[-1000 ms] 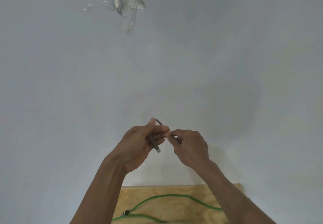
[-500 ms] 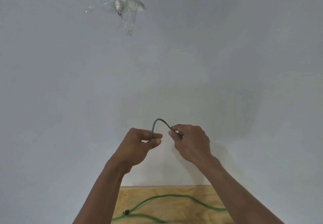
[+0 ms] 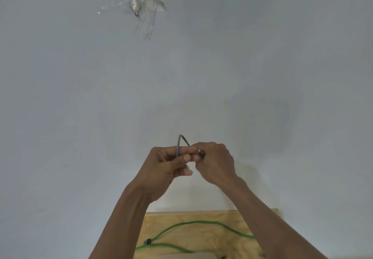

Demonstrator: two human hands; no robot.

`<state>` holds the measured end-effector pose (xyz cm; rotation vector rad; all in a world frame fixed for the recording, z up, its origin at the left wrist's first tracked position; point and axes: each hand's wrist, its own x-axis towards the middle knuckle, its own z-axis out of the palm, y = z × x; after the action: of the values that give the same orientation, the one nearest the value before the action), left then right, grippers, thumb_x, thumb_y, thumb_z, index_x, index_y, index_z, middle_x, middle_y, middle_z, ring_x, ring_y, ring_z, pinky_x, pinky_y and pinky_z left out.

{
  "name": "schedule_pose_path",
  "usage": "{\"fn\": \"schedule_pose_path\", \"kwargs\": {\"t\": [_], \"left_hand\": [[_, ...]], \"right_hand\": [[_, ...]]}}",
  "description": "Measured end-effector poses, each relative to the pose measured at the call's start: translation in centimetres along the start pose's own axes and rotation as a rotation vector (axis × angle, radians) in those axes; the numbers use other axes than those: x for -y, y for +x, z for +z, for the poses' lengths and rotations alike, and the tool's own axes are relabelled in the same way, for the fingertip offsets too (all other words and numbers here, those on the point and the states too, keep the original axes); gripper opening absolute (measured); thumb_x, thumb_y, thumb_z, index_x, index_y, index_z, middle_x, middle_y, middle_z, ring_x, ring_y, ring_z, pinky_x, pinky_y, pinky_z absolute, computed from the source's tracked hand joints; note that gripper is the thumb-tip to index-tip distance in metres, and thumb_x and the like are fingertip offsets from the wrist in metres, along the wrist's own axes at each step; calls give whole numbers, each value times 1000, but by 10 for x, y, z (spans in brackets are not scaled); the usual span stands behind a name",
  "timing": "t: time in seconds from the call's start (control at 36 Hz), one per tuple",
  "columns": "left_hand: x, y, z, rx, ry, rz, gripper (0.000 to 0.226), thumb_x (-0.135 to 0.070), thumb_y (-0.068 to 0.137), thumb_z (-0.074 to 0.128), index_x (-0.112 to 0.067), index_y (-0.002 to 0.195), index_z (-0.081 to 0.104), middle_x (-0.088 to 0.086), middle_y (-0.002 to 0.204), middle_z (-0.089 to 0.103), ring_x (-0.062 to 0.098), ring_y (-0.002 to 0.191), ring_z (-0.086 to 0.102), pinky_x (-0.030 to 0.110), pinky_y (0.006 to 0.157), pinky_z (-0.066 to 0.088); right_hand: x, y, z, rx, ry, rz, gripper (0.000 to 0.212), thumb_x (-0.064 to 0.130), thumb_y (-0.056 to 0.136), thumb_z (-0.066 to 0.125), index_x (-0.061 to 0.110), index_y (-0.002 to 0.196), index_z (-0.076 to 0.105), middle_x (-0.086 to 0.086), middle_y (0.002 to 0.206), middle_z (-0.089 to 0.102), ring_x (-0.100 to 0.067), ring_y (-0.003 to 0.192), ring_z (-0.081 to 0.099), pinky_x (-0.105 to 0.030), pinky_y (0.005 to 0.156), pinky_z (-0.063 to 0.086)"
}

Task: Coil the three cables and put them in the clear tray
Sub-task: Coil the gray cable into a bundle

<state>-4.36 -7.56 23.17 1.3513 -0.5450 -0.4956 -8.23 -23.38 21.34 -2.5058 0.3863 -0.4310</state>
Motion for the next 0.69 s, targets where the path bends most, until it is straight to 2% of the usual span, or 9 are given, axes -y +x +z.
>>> {"fn": "schedule_pose_path", "kwargs": {"t": [0.11,0.17,0.22,0.28,0.36,0.44,0.53,0.58,0.69], "left_hand": [[-2,-2,2,36,-176,-28,29,-7,84,62,3,108,73,28,106,72,30,91,73,33,80,61],[-3,-3,3,73,-222,-37,29,-11,87,59,3,109,73,27,102,72,28,84,73,34,80,61],[-5,-1,5,86,-237,-22,32,-16,89,58,4,111,71,24,96,72,25,78,71,36,82,61],[-8,2,7,57,-264,9,35,-18,91,56,7,114,67,22,93,72,24,77,71,34,83,61],[-13,7,5,-25,-303,59,38,-19,91,55,7,118,63,22,106,73,24,87,72,34,91,58],[-12,11,-5,-98,-213,92,37,-21,92,54,4,118,64,21,111,72,25,96,71,41,100,54],[-9,14,-17,-156,-97,114,36,-24,96,52,-1,120,65,16,116,72,28,109,69,45,104,49],[-7,15,-23,-180,-47,122,33,-22,100,48,-2,121,64,14,116,73,29,112,68,45,106,47],[-2,13,-30,-196,102,107,33,-24,103,45,-1,119,64,13,110,75,27,106,70,45,108,47]], "right_hand": [[-1,0,4,40,16,-4,28,23,88,61,39,110,71,9,88,73,-17,81,66,-28,66,51],[-1,0,6,68,4,-15,14,28,90,60,39,91,69,9,81,70,-18,79,65,-26,61,49],[2,-3,10,120,6,-22,21,26,91,59,36,73,57,7,80,65,-21,80,64,-28,63,49],[2,-7,20,170,77,-2,8,31,94,61,28,87,66,1,88,67,-24,86,65,-33,73,54],[5,-17,30,194,153,-62,34,52,96,56,27,111,74,3,82,73,-18,80,69,-33,77,56],[6,-25,35,231,253,-117,36,53,96,57,34,124,69,3,77,73,-15,76,71,-34,81,58],[7,-30,30,271,233,-184,35,50,95,58,36,127,65,-1,75,73,-15,70,69,-36,78,58],[8,-33,22,309,187,-222,35,47,95,58,35,128,64,8,80,71,-10,68,64,-35,80,58],[13,-33,-8,326,139,-264,14,40,91,63,31,97,72,14,73,65,-3,59,57,-36,74,59]]}}
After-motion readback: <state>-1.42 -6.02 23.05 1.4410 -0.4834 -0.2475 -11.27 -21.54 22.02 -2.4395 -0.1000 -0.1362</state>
